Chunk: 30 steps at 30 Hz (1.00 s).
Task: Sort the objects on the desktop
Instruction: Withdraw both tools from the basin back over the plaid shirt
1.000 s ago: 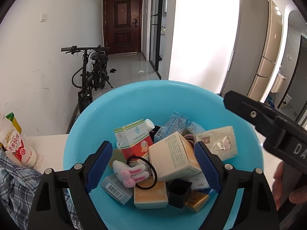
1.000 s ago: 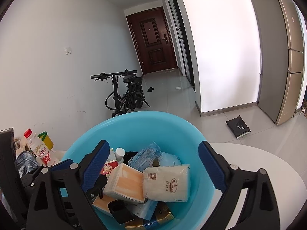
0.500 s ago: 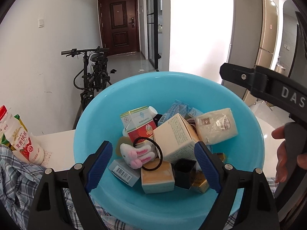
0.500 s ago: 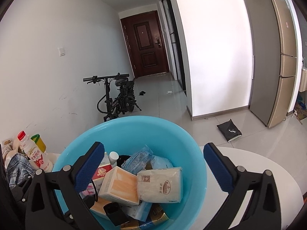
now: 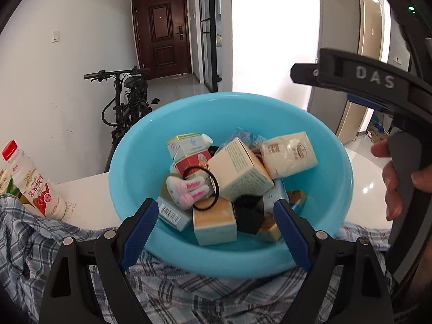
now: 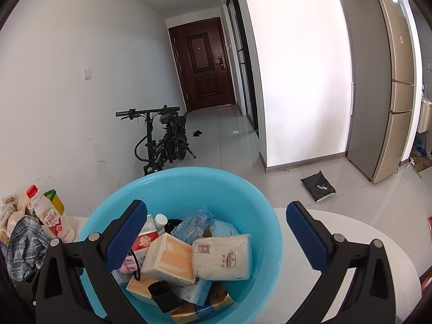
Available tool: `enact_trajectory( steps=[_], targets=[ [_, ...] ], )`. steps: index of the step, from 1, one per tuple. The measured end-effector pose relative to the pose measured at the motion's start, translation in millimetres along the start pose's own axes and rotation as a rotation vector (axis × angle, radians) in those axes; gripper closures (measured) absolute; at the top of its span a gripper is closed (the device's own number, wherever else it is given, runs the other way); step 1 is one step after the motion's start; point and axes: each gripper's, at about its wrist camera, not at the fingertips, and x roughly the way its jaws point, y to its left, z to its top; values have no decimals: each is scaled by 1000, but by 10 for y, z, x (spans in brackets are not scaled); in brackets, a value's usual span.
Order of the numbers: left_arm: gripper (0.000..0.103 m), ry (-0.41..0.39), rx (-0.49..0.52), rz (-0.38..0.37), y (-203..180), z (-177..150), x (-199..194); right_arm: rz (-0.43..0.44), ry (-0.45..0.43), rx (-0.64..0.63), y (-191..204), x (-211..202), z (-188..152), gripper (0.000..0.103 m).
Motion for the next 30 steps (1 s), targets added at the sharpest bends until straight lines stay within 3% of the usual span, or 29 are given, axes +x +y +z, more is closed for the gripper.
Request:
enact_trajectory(
  steps=[7, 11, 15, 21, 26, 30],
  targets=[
    [13, -12, -13, -21, 19, -267, -292, -17, 4, -66, -31, -266, -56, 0],
    [13, -63, -102, -55, 131, -356, -515, -30, -3, -90, -77, -468, -84, 0],
    [13, -57, -163, -91, 210, -439, -638, -20, -8, -89, -106, -647, -164, 0],
    [13, -80, -133, -25, 158, -681, -783, -4, 22, -143, -92, -807, -378, 0],
    [13, -140, -210, -110, 157, -923, -841, 12, 37, -143, -139, -954, -578, 0],
    [13, -143, -203, -77, 107, -1038, -824, 6, 37, -154, -201, -1086, -712, 0]
  ],
)
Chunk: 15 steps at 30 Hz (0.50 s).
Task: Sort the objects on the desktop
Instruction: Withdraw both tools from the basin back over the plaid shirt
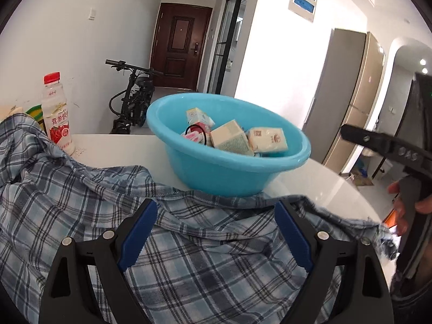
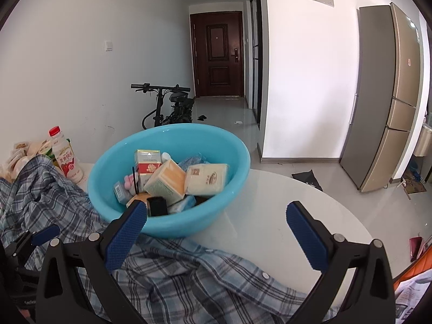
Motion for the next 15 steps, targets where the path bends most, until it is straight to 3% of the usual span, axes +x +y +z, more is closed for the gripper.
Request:
enact_trajectory(
  steps=[6, 15],
  targets=[
    [13, 11, 18, 23, -29, -182, 62, 13, -23, 18, -17, -144, -123, 0],
    [13, 17, 41, 67, -36, -373, 107, 18, 24, 33, 12, -3, -390, 0]
  ],
)
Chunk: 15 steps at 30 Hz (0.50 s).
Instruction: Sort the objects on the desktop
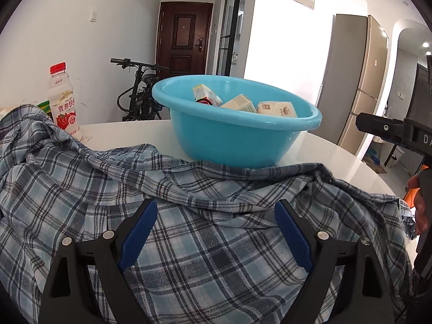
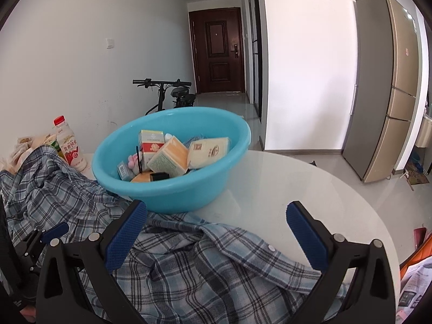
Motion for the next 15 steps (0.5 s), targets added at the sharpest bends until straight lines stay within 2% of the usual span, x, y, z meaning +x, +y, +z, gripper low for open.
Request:
enact_trajectory(
  steps=[6, 11, 12, 13, 15],
  targets=[
    [13, -18, 14, 22, -2, -93, 33, 16, 7, 18, 47, 105, -172, 0],
    [12, -45, -15, 13, 60, -116, 20, 23, -71, 35, 93, 75, -311, 0],
    [11, -42, -19, 13, 66, -115, 28, 23, -80, 27, 115, 75, -331, 0],
    [3, -29, -21, 19, 67, -114, 51, 24, -82, 15, 142, 82, -353, 0],
    [0, -6, -24, 32, 67, -119, 92, 29, -71, -5, 189, 112, -382, 0]
  ],
)
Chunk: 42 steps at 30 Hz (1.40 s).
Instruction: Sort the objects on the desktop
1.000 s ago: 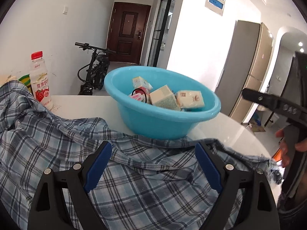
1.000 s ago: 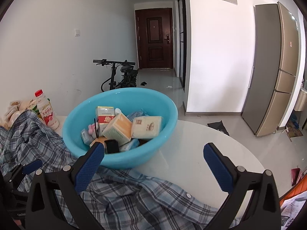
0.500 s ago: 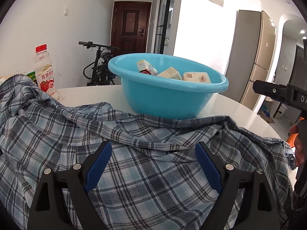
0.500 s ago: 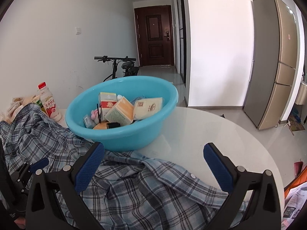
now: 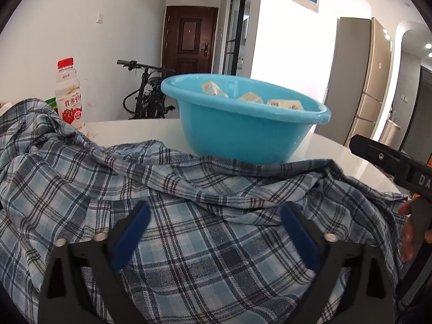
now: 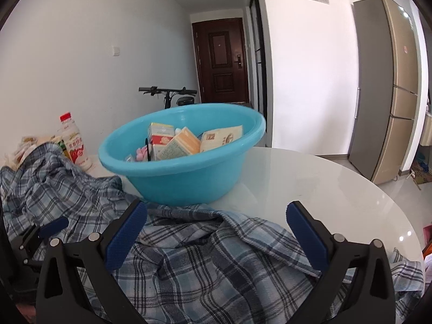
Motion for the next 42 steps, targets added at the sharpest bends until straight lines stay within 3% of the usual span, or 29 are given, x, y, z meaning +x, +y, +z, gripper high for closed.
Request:
enact_trajectory(
  steps=[3, 9, 15, 27, 42],
  targets=[
    [0, 49, 9, -4, -18, -12, 89, 12, 17, 0, 40, 54, -48, 0],
    [0, 305, -5, -5, 4, -112, 516, 28, 55, 26, 14, 161, -135, 0],
    [0, 335, 70, 65, -137, -141, 584, 30, 72, 42, -51, 203, -164, 0],
    [0, 338, 74, 61, -138, -147, 585, 55, 116, 46, -61, 281, -253, 0],
    [0, 337, 74, 61, -136, -144, 589, 57, 62, 16, -34, 117, -174, 0]
  ],
)
